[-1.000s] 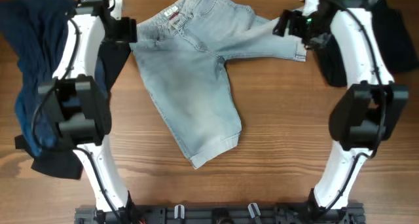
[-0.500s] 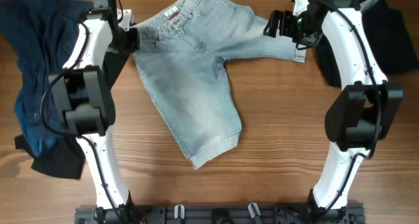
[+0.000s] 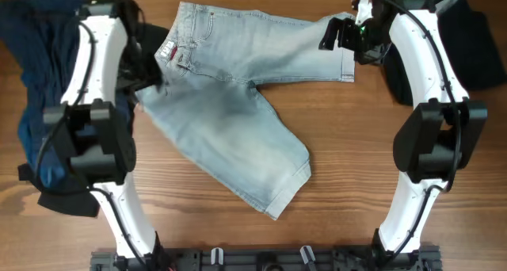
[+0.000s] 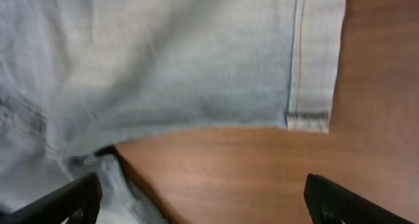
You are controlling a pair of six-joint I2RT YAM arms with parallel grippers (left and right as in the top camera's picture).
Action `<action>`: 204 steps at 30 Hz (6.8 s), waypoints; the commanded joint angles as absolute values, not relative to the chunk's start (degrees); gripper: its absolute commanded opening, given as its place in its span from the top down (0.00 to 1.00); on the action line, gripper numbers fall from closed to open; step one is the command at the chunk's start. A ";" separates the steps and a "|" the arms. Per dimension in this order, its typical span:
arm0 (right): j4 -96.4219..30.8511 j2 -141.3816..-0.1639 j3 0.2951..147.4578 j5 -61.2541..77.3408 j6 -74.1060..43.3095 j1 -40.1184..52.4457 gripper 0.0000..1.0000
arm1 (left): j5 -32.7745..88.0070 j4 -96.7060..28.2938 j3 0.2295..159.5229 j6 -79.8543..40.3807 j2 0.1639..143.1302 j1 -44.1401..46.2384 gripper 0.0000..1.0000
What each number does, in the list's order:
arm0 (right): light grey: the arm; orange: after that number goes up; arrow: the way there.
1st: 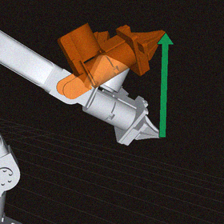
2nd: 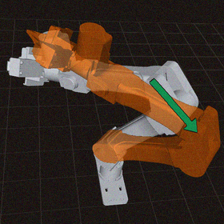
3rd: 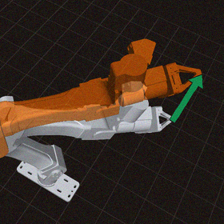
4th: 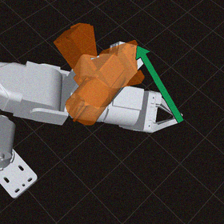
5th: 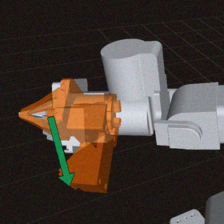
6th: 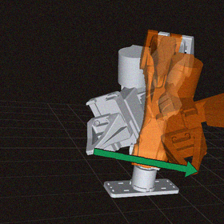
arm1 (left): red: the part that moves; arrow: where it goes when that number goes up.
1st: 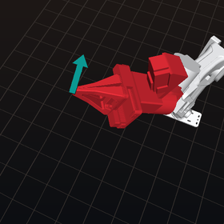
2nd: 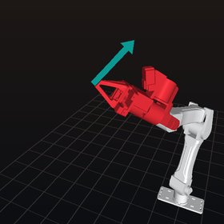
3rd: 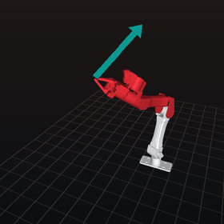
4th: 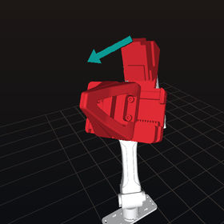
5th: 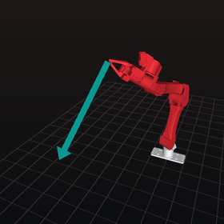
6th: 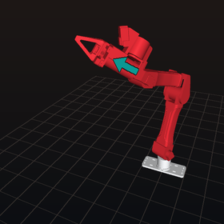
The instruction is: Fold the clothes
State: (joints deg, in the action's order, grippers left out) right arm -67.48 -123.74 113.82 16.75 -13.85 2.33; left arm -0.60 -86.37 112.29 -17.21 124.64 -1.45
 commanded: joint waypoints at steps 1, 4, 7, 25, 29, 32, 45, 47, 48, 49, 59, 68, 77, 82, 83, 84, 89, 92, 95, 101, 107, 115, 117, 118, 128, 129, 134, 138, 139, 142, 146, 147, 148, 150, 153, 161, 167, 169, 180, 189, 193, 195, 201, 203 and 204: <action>-71.55 -121.54 114.43 17.69 -13.63 2.55 0.00 | -1.15 -84.82 112.05 -15.42 124.05 0.27 0.00; -77.91 -117.73 114.37 18.09 -13.45 3.77 0.00 | -1.13 -82.91 112.09 -15.44 122.48 -0.14 0.00; -81.65 -114.04 113.51 18.06 -13.43 6.68 0.00 | -0.89 -79.20 112.09 -17.06 117.97 -0.78 0.00; -60.12 -110.87 72.66 19.46 -9.34 18.20 0.20 | -0.91 -68.31 112.09 -12.10 102.54 -1.02 0.00; -57.34 -110.89 67.44 25.36 -5.91 18.22 0.32 | -0.91 -68.31 112.09 -11.97 102.54 -1.02 0.00; -56.29 -110.87 66.83 26.11 -5.67 18.33 0.44 | -0.91 -68.27 112.09 -11.97 102.54 -1.02 0.00; -51.66 -110.87 70.08 14.74 -14.96 9.52 0.96 | -0.91 -67.68 112.09 -11.97 102.54 -1.02 0.00; -49.21 -110.87 71.18 14.76 -14.50 4.75 0.96 | -0.91 -67.70 112.09 -11.97 102.65 -1.02 0.01; -47.31 -110.87 71.70 14.79 -14.06 1.87 0.96 | -0.91 -67.70 112.09 -11.97 102.87 -1.02 0.01; -45.82 -110.87 72.05 14.87 -13.45 -0.12 0.96 | -0.91 -67.70 112.09 -11.94 103.00 -1.02 0.01; -36.16 -110.87 77.87 14.79 -7.55 -5.67 0.00 | -0.95 -71.81 111.72 -11.97 105.14 -0.97 0.05; -64.93 -103.90 88.49 16.10 -12.45 -5.45 0.00 | 0.78 -73.80 92.05 -12.21 105.12 -1.02 0.08; -67.35 -85.43 76.14 12.38 -13.63 -4.67 0.00 | 12.51 -58.67 72.47 -1.89 103.72 5.15 0.10; -60.71 -85.23 68.90 17.65 -10.46 -4.67 0.01 | 12.62 -35.48 63.44 -0.16 103.88 6.26 0.14; -60.16 -85.23 68.82 17.63 -10.46 -4.67 0.01 | 12.64 -32.64 63.05 0.10 103.88 6.26 0.14; -59.72 -85.23 68.82 17.63 -10.46 -4.67 0.01 | 12.67 -30.63 62.98 0.67 103.88 6.28 0.16; -58.67 -85.23 68.82 17.63 -10.48 -4.67 0.01 | 14.94 -22.83 62.98 1.32 104.47 6.28 0.21; -58.52 -85.23 68.82 17.63 -10.50 -4.67 0.01 | 17.89 -21.02 62.98 1.32 105.97 6.28 0.34; -58.33 -85.23 68.82 17.63 -10.46 -4.67 0.01 | 19.73 -20.10 62.98 1.32 108.12 6.28 0.37; -57.65 -85.23 68.82 17.63 -10.48 -4.67 0.01 | 19.73 -18.50 63.00 0.99 110.41 6.28 0.87; -57.43 -85.23 68.82 17.61 -10.46 -4.67 0.01 | 19.29 -17.85 63.66 -4.34 104.40 5.37 0.96; -57.17 -85.34 67.46 17.58 -10.66 -4.67 0.01 | -3.42 -39.86 63.64 -24.49 97.76 2.28 0.96; -57.10 -85.73 66.52 17.58 -10.66 -4.67 0.01 | -5.08 -41.47 63.64 -24.43 98.26 2.28 0.81; -57.12 -85.95 66.08 17.61 -10.72 -4.67 0.01 | -5.10 -41.63 63.64 -24.25 98.26 2.28 0.50; -52.69 -86.06 51.86 18.26 -15.66 -4.67 0.05 | -5.02 -57.47 63.57 -24.27 98.15 1.69 0.00; -50.54 -86.06 49.98 18.46 -16.58 -4.67 0.07 | -5.02 -57.45 63.02 -24.27 98.15 1.69 0.00; -41.28 -86.04 41.74 17.37 -25.47 -4.67 0.11 | 1.56 -51.31 53.98 -28.27 98.15 1.69 0.07; -33.43 -86.04 36.80 16.08 -29.36 -4.67 0.17 | 2.35 -39.18 47.22 -30.96 98.15 1.69 0.12; -31.88 -86.04 36.14 16.08 -30.09 -4.67 0.20 | 2.33 -36.62 46.54 -30.94 98.17 1.69 0.15; -30.46 -86.04 35.59 16.12 -30.83 -4.67 0.27 | 2.33 -32.18 45.84 -30.94 98.17 1.69 0.26; -30.92 -86.04 35.53 16.78 -33.47 -1.13 0.41 | 2.92 -32.82 45.84 -30.98 98.21 1.72 0.42; -30.96 -86.04 35.48 16.67 -34.65 1.65 0.42 | 3.92 -33.91 45.84 -30.98 98.26 1.76 0.46; -30.92 -86.04 35.48 16.12 -35.68 4.10 0.42 | 4.54 -34.02 45.52 -30.98 98.26 1.76 0.49; -31.20 -86.04 35.48 14.26 -38.52 6.98 0.56 | 4.64 -33.63 44.82 -30.96 98.26 1.74 0.62; -32.23 -86.04 35.51 11.44 -39.24 7.75 0.96 | 4.21 -32.49 44.14 -30.92 98.26 1.74 0.96; -45.93 -77.25 45.04 11.05 -33.17 -1.72 0.96 | 4.25 -38.52 45.74 -30.92 86.15 1.74 0.96; -57.28 -67.09 50.37 12.88 -28.51 -6.74 0.96 | 4.91 -47.22 45.80 -30.96 66.35 1.74 0.96; -61.43 -63.68 50.37 12.86 -28.25 -6.74 0.96 | 4.93 -51.18 45.80 -30.98 60.97 1.74 0.96; -36.99 -66.61 50.35 14.35 -26.28 -6.72 0.96 | -1.48 -47.20 45.76 -32.25 62.41 1.74 0.96; -6.50 -89.91 50.37 17.78 -25.69 -0.32 0.96 | -3.57 -24.58 45.76 -32.23 81.69 1.74 0.96; 4.01 -92.31 50.37 13.56 -27.11 2.59 0.96 | -6.42 -18.61 45.76 -32.23 82.30 1.74 0.96; 8.97 -93.58 50.37 11.68 -27.18 4.40 0.96 | -7.66 -15.94 45.76 -32.23 82.30 1.74 0.96; 23.90 -100.92 50.37 7.11 -28.16 9.13 0.16 | -11.29 -7.22 45.76 -32.18 82.85 1.74 0.01; 29.56 -103.79 50.57 6.76 -28.38 9.43 0.01 | -14.63 -3.18 45.76 -31.40 83.26 1.41 0.00; 28.99 -104.07 51.44 6.79 -27.73 9.37 0.00 | -14.39 -1.50 45.82 -30.04 83.24 0.80 0.00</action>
